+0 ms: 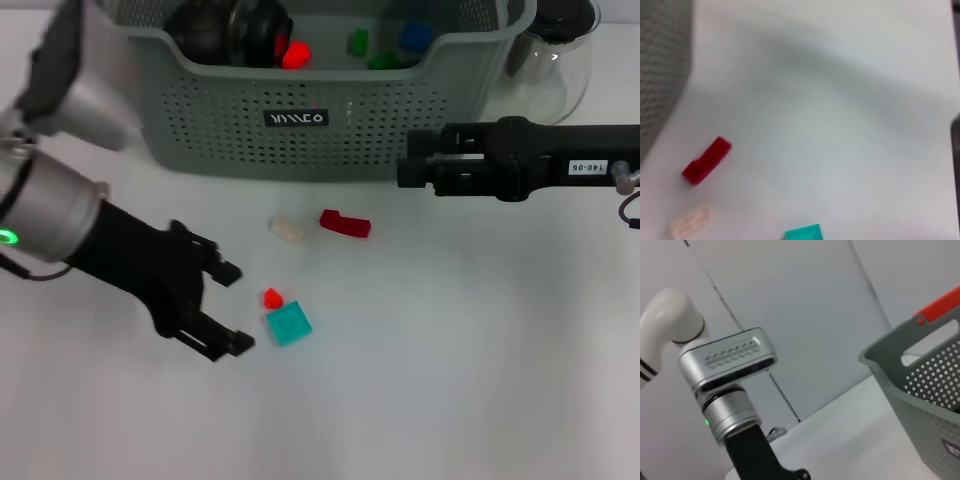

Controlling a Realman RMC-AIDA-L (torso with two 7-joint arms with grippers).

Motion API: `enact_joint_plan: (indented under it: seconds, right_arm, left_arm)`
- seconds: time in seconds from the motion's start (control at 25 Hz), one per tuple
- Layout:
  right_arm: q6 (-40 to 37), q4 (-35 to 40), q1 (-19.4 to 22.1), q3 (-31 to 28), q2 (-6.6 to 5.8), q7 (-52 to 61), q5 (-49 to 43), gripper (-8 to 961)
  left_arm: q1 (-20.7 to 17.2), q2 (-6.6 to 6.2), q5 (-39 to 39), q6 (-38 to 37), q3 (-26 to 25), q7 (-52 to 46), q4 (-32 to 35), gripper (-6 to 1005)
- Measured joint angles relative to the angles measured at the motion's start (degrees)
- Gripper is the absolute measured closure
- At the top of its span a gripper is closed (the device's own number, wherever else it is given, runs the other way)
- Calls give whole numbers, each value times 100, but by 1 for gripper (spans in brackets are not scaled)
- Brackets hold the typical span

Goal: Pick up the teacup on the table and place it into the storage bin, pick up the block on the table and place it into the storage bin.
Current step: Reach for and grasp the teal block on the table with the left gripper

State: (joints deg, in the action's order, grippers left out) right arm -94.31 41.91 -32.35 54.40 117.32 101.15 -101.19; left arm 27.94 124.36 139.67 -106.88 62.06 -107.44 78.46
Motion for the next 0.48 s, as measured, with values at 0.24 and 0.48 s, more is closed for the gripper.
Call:
enact_joint_plan:
  seconds: [0.24,0.48]
  right_arm:
    - [37,-25,6,-20,-21,13,3,278]
    - [87,-98,8,-23,-49,14,3,278]
  left_arm:
    - [295,0,174,416,1027,-314,-28,178]
    - [554,6,281,982,1980,-1112,-202,182]
